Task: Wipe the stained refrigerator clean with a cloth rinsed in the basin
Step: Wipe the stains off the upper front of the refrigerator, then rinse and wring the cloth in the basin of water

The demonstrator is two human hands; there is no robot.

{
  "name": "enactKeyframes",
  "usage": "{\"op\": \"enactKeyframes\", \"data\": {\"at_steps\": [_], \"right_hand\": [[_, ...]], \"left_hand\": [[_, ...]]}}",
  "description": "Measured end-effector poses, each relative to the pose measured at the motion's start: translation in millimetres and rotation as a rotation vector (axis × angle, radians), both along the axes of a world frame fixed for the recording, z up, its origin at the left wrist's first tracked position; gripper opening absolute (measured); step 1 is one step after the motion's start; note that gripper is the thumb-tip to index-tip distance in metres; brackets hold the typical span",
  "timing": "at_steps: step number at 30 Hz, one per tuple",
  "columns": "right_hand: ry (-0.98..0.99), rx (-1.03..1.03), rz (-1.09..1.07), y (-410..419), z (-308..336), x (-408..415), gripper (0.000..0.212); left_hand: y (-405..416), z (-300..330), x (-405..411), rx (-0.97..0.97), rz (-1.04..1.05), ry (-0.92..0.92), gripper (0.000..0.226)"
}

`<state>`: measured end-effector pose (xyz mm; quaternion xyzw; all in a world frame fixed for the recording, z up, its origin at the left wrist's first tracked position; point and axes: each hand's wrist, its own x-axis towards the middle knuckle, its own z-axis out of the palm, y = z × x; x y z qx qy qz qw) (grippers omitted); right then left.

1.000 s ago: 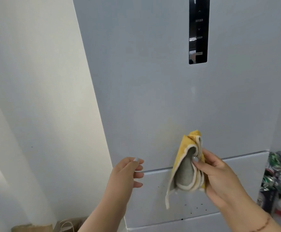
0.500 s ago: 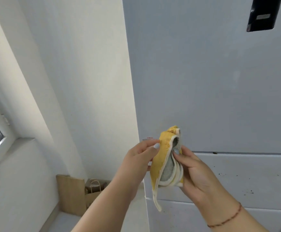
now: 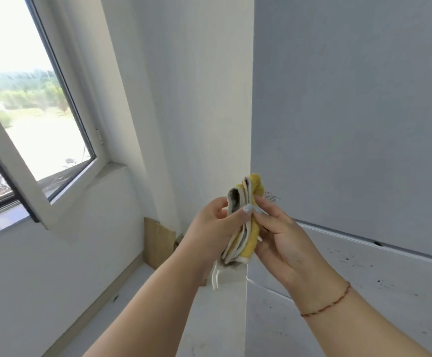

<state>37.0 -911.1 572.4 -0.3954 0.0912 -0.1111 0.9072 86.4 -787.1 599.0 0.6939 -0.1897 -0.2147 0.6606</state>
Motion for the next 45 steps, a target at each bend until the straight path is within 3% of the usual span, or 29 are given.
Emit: {"op": "enactKeyframes", "data": {"at_steps": [6,12,15,16,20,24,28,35,37,40,43,45], "right_hand": [[0.080,0.010,0.142,47.8,-10.1,21.3,0.026],[0.164,-0.239,0.177,124.2,-32.2,44.0,0.018],[0.206,-0.238,0.406,180.6,-45.6,50.1,0.049],[0.205,-0.284,0.491,202.0,-50.3,52.3,0.049],[0.199,-0.451,0.624,290.1,-71.0,63.3,0.028],[0.238,-0.512,0.707,397.2,-98.3,71.5,0.019],[0.290,-0.783,0.694,504.3,-144.8,73.6,0.020],[0.361,-0.976,0.828,622.7,-230.5,73.0,0.015],[0.357,-1.090,0.871,647.2,-263.2,78.7,0.014],[0.313,-1.227,0.930,674.8,-317.2,87.8,0.031],[0.186,-1.374,1.049,697.5,-385.8,98.4,0.060],[0.106,-1.465,1.125,710.2,-438.3,103.4,0.060]], "left_hand": [[61.8,-12.9,-4.8,0.003,0.341,0.074,0.022],[161.3,-31.3,-18.3,-0.251,0.687,0.227,0.021],[221.4,-44.5,-25.8,-0.306,0.809,0.280,0.021],[242.3,-48.9,-29.2,-0.322,0.848,0.296,0.022],[326.7,-59.7,-46.7,-0.368,0.939,0.405,0.032],[434.5,-84.6,-69.8,-0.257,1.118,0.383,0.022],[546.5,-124.5,-97.1,-0.197,1.337,0.406,0.020],[690.1,-220.0,-129.3,-0.122,1.541,0.513,0.030],[713.6,-255.1,-133.3,-0.019,1.567,0.544,0.044],[735.4,-312.0,-130.6,0.158,1.606,0.499,0.079],[745.9,-384.7,-122.6,0.204,1.581,0.516,0.070],[752.4,-442.5,-119.4,0.274,1.572,0.586,0.064]]}}
